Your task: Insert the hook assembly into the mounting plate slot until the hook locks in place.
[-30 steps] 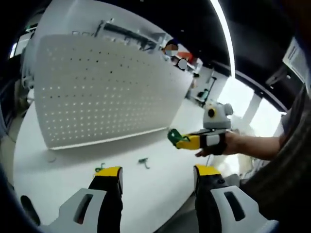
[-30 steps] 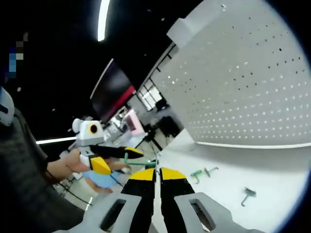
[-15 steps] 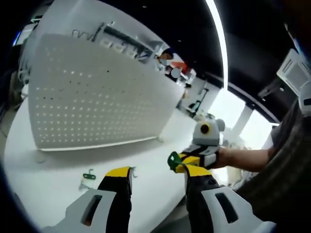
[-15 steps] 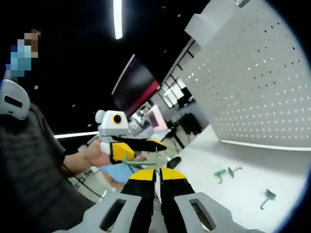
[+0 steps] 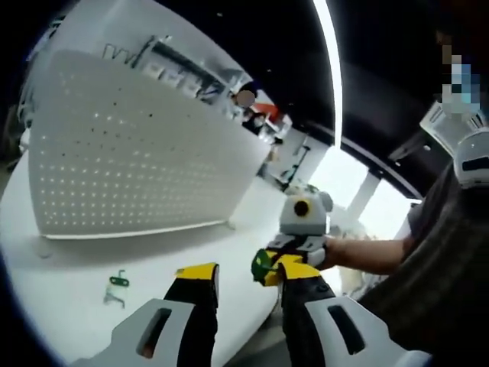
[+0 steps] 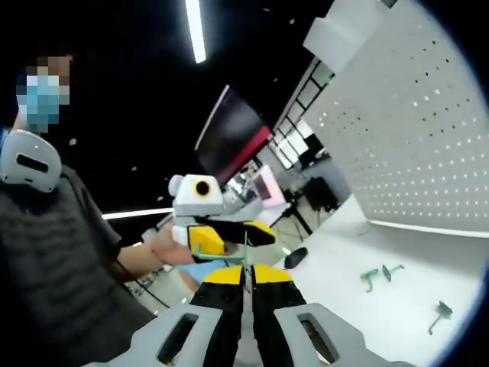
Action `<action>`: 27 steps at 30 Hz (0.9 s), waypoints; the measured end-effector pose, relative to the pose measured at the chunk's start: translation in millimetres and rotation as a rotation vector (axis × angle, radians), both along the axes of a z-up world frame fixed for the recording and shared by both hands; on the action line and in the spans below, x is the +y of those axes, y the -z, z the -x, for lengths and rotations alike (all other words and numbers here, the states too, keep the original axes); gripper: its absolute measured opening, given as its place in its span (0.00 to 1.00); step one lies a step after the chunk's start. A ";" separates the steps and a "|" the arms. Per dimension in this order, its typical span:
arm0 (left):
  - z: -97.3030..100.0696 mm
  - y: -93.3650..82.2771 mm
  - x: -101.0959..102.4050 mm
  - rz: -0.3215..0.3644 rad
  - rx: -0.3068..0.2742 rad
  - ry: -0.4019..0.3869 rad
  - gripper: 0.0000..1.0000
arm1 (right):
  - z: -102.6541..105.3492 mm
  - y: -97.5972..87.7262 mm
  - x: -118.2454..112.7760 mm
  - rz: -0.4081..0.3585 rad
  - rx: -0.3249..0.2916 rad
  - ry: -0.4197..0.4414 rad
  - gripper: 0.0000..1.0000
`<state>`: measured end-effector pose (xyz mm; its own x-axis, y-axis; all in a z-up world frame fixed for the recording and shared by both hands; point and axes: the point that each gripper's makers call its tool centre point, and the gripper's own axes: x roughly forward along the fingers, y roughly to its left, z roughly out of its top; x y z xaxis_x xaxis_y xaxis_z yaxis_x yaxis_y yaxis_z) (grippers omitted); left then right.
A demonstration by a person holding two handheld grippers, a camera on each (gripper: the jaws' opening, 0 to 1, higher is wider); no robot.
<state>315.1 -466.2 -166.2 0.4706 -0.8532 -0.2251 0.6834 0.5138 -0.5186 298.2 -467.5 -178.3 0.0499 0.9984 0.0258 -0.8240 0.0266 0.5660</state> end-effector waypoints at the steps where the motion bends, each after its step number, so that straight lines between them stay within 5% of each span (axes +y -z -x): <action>1: 0.7 -1.1 -1.1 0.008 0.001 0.006 0.29 | 1.1 -0.7 0.6 -0.004 -0.002 -0.006 0.01; 13: 4.8 -10.1 -4.2 0.088 0.008 0.038 0.12 | 5.0 -10.4 3.1 -0.057 -0.011 -0.030 0.01; 27: 11.3 -15.5 -7.1 0.119 -0.010 0.095 0.07 | 11.9 -13.6 3.9 -0.095 0.010 -0.065 0.01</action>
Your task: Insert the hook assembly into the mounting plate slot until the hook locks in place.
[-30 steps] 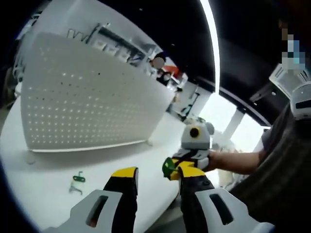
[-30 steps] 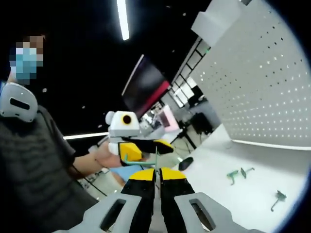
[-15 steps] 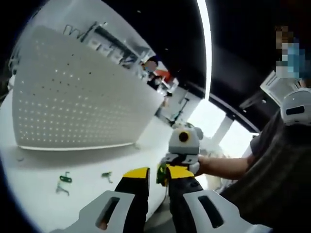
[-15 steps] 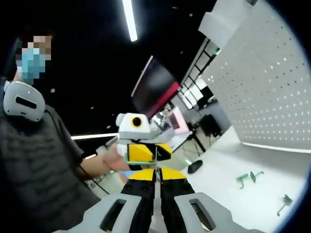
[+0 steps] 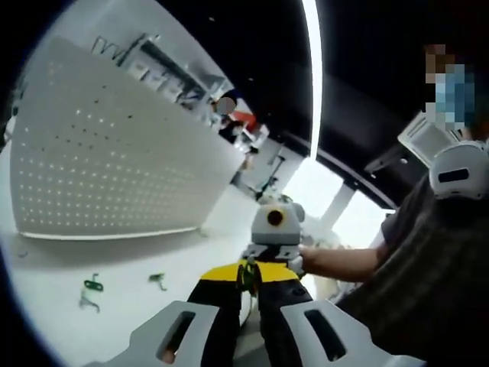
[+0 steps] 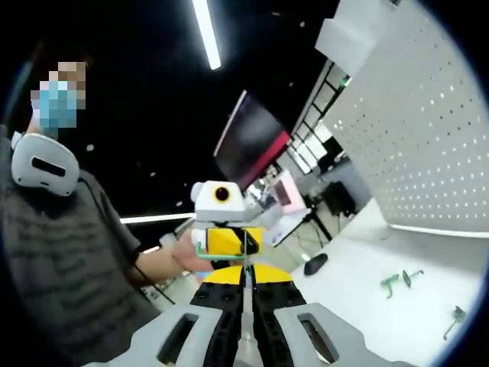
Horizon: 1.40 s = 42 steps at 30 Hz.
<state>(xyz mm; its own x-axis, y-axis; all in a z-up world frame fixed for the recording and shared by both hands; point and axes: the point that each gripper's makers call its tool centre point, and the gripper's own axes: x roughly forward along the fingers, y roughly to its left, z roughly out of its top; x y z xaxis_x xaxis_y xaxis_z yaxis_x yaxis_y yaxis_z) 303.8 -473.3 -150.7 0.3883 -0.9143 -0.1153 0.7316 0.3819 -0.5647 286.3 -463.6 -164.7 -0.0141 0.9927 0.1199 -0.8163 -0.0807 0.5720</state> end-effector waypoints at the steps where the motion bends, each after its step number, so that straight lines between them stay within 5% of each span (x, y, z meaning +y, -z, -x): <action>1: 0.4 0.1 -0.1 -0.001 0.001 0.002 0.07 | 0.5 0.2 -0.2 -0.001 0.003 -0.003 0.01; 21: 5.7 -5.0 -8.6 -0.001 -0.010 0.033 0.03 | 5.0 -4.9 -4.7 -0.026 0.014 -0.029 0.03; 26: 6.1 -5.2 -8.0 0.002 -0.004 0.032 0.02 | 5.5 -5.4 -3.5 -0.017 0.069 -0.040 0.04; 42: 2.9 5.9 -4.8 -0.073 -0.010 0.005 0.02 | 1.2 6.0 2.9 0.127 -0.058 0.016 0.08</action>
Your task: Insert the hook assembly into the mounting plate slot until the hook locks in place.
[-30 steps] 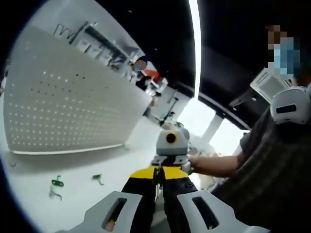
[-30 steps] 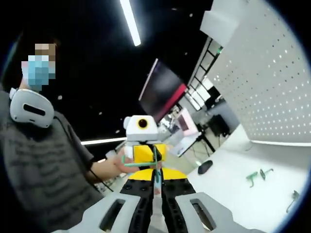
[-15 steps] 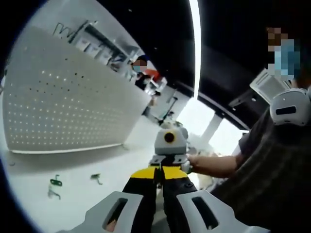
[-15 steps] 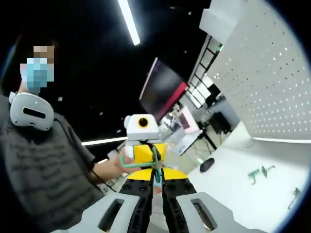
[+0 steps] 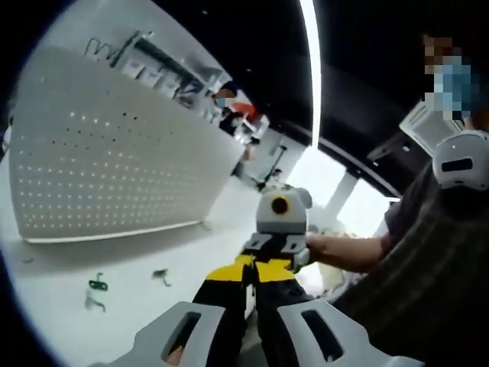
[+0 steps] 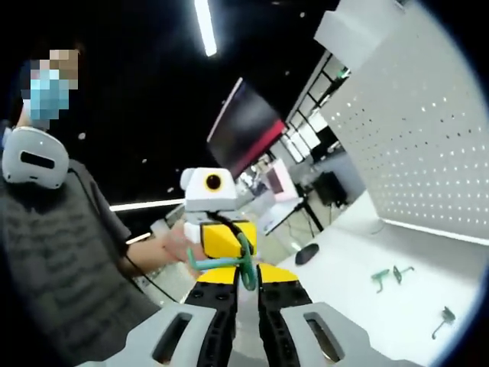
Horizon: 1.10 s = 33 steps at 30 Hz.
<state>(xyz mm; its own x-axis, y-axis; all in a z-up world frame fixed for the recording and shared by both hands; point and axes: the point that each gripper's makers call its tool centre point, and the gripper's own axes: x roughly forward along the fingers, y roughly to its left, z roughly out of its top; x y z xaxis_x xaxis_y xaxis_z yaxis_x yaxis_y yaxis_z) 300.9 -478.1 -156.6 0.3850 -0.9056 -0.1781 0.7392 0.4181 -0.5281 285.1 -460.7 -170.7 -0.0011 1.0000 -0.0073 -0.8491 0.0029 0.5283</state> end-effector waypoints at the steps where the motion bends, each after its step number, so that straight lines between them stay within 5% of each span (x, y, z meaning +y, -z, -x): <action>1: -0.2 0.6 0.3 -0.003 0.001 -0.002 0.02 | 0.4 0.4 0.9 0.007 -0.005 0.000 0.08; 33: -17.3 29.6 30.2 -0.163 0.042 -0.160 0.02 | -13.5 37.4 -7.3 0.260 -0.158 0.101 0.25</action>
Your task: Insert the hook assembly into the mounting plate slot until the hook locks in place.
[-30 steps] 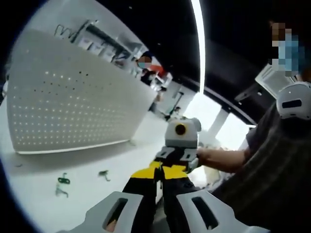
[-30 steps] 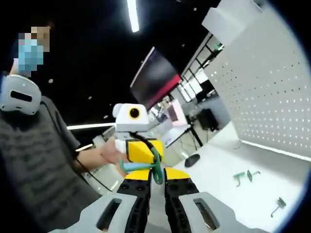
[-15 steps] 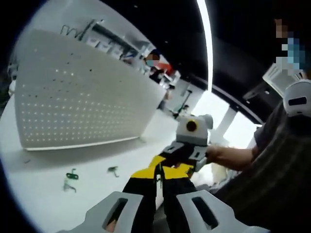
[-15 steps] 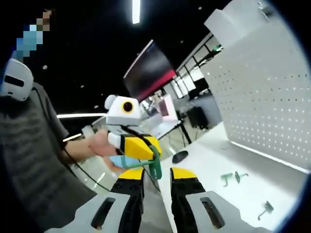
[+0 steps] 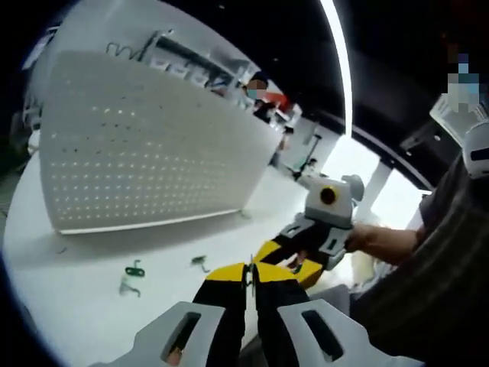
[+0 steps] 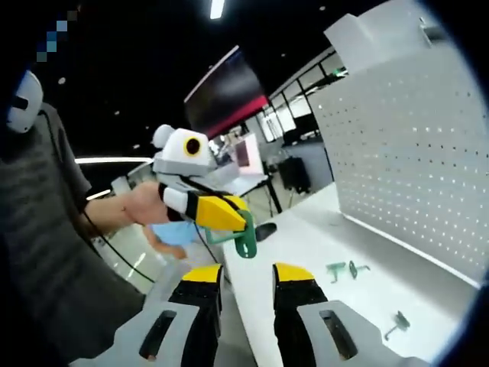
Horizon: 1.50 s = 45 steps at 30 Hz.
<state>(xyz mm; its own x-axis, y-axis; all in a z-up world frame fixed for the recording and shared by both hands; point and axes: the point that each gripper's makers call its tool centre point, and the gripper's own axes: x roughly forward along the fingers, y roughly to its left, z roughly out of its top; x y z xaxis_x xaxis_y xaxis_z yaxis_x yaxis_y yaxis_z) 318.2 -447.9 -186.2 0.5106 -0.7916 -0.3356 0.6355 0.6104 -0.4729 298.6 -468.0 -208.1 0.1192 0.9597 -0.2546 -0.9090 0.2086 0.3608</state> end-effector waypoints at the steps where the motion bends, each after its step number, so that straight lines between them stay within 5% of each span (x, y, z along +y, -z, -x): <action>1: -0.7 1.9 1.5 -0.006 0.008 -0.008 0.02 | -2.0 0.2 -0.6 0.008 -0.008 0.011 0.25; 9: -6.2 21.1 16.5 -0.083 0.063 -0.081 0.02 | -16.3 0.4 -4.9 0.058 -0.076 0.098 0.35; 17: -9.4 36.8 26.0 -0.146 0.104 -0.131 0.02 | -15.4 5.5 -11.7 0.147 -0.119 0.111 0.34; 21: -12.7 49.8 39.2 -0.323 0.049 -0.150 0.02 | -13.7 1.8 -12.8 0.132 -0.069 0.134 0.34; 24: -11.0 50.3 33.4 -0.280 0.070 -0.152 0.02 | -11.5 -8.2 -11.8 0.092 -0.041 0.161 0.34; 27: -11.3 55.7 34.8 -0.308 0.071 -0.158 0.02 | -8.9 -12.3 -10.4 0.098 -0.057 0.169 0.34; 30: -10.4 54.5 30.6 -0.240 0.104 -0.173 0.02 | -7.5 -13.0 -8.6 0.104 -0.069 0.166 0.34; 38: -10.9 56.1 31.6 -0.261 0.111 -0.194 0.02 | -3.2 -5.9 -2.4 0.155 -0.084 0.168 0.33; 45: -12.6 48.7 20.3 -0.256 0.084 -0.192 0.03 | -1.2 -0.9 2.2 0.239 -0.181 0.144 0.31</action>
